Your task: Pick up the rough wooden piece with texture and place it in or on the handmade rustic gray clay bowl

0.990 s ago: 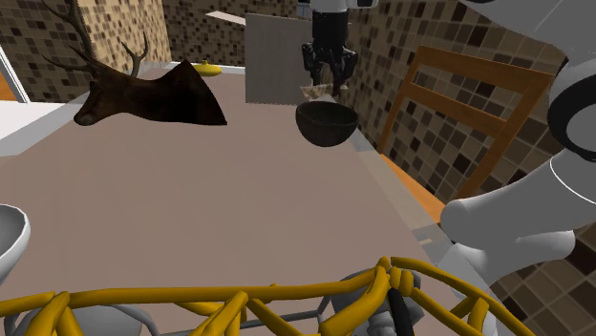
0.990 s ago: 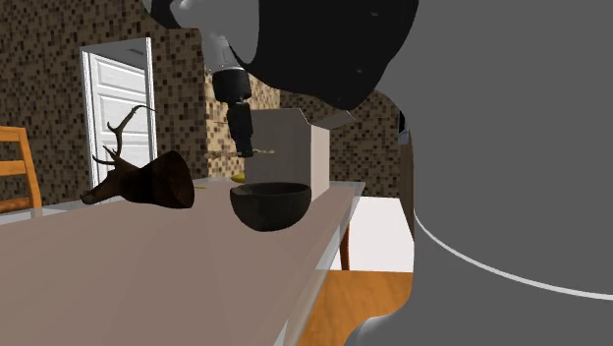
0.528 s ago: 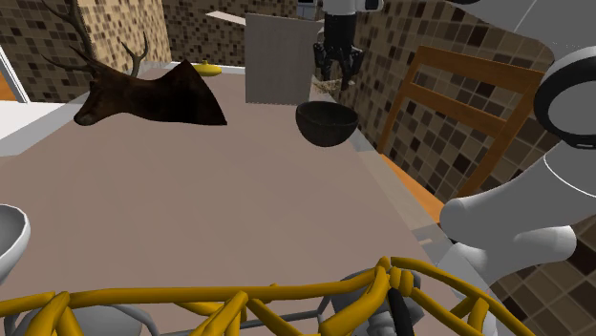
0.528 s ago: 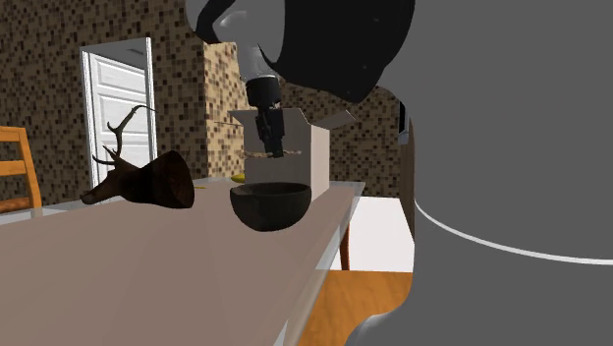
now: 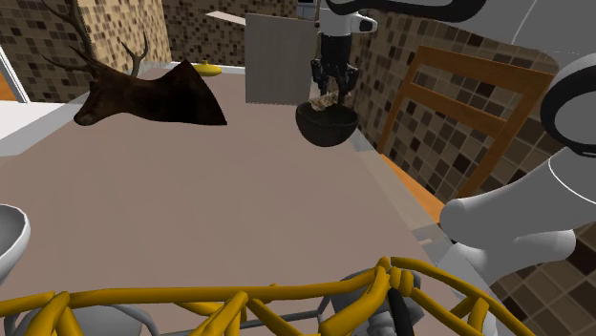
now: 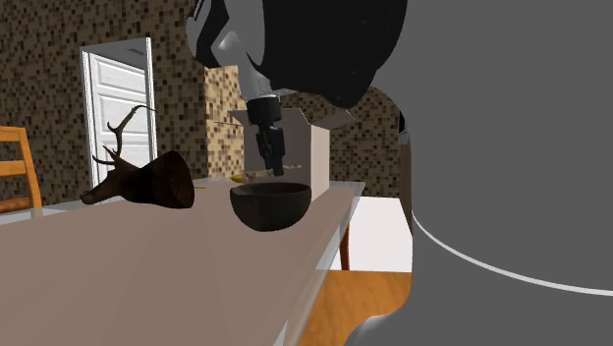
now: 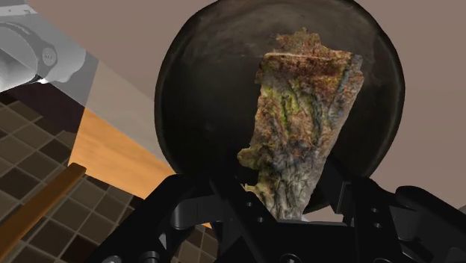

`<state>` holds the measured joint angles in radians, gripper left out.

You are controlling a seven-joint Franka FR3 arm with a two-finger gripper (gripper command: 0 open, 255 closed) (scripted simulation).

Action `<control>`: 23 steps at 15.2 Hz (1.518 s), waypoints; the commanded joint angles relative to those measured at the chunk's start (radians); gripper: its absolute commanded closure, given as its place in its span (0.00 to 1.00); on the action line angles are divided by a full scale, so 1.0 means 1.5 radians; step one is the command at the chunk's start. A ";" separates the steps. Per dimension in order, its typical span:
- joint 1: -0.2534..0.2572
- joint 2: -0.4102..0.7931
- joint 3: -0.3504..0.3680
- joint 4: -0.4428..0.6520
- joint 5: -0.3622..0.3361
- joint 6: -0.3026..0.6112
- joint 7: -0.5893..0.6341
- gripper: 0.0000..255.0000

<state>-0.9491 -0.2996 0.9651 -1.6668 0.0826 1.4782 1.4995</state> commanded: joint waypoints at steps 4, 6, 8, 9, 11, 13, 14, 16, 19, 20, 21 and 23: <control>0.010 -0.023 -0.010 -0.068 0.016 0.052 -0.008 1.00; 0.010 -0.023 -0.010 -0.068 0.016 0.052 -0.008 1.00; 0.010 -0.023 -0.010 -0.068 0.016 0.052 -0.008 1.00; 0.010 -0.023 -0.010 -0.068 0.016 0.052 -0.008 1.00; 0.010 -0.023 -0.010 -0.068 0.016 0.052 -0.008 1.00; 0.010 -0.022 -0.010 -0.068 0.016 0.052 -0.008 0.00; 0.010 -0.022 -0.010 -0.068 0.016 0.052 -0.008 0.00; 0.010 -0.022 -0.010 -0.068 0.016 0.052 -0.008 0.00; 0.006 -0.013 -0.004 -0.038 0.010 0.030 -0.002 0.00; 0.001 -0.001 0.004 -0.007 0.002 0.007 0.005 0.00; -0.004 0.012 0.014 0.025 -0.007 -0.017 0.013 0.00; -0.008 0.025 0.024 0.053 -0.016 -0.035 0.020 0.00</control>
<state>-0.9564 -0.2765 0.9906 -1.6107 0.0682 1.4396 1.5217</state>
